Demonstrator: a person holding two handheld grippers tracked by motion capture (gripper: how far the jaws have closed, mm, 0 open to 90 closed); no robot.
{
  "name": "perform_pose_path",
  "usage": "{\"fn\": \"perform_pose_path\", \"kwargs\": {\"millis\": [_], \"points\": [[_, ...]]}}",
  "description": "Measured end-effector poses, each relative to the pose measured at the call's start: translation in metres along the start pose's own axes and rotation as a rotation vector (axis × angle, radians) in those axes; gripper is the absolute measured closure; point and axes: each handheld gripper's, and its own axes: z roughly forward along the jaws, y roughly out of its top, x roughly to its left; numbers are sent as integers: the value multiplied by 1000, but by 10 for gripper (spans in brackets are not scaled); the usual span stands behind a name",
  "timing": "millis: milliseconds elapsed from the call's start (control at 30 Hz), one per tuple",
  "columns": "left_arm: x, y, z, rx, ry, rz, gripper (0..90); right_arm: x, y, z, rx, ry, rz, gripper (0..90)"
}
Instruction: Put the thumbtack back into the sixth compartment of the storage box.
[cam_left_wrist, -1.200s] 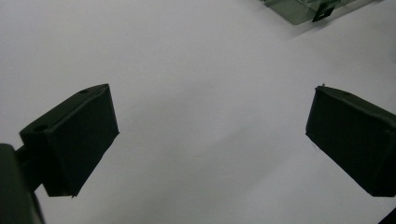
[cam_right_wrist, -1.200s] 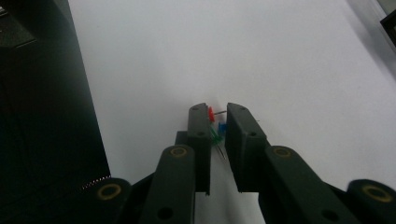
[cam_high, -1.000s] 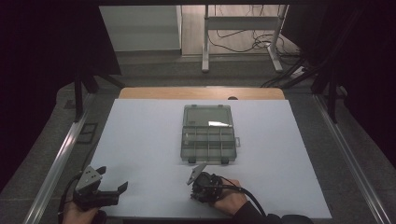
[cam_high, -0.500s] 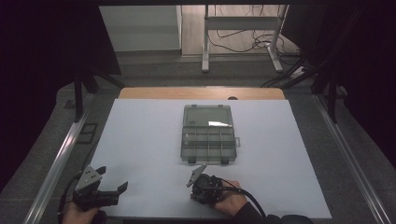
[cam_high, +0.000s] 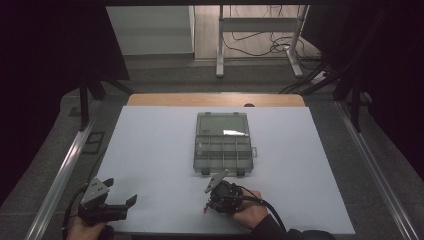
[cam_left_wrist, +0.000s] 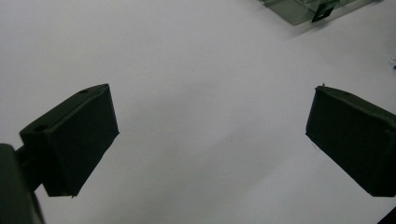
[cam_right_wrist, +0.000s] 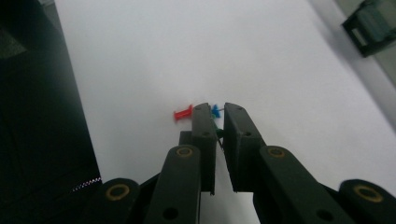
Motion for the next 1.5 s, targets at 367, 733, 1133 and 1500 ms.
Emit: {"fn": "perform_pose_path", "kwargs": {"millis": [367,733,1133,1500], "points": [[0,0,1,3,1,1,26,-15,1,-11,-48,-15,56,830],[0,0,1,4,0,1,27,-30,5,-19,-86,-40,91,830],[0,1,1,5,0,1,26,-46,11,-24,-110,-85,116,829],[1,1,1,5,-2,-2,26,-62,18,-27,-134,-111,140,828]]}}
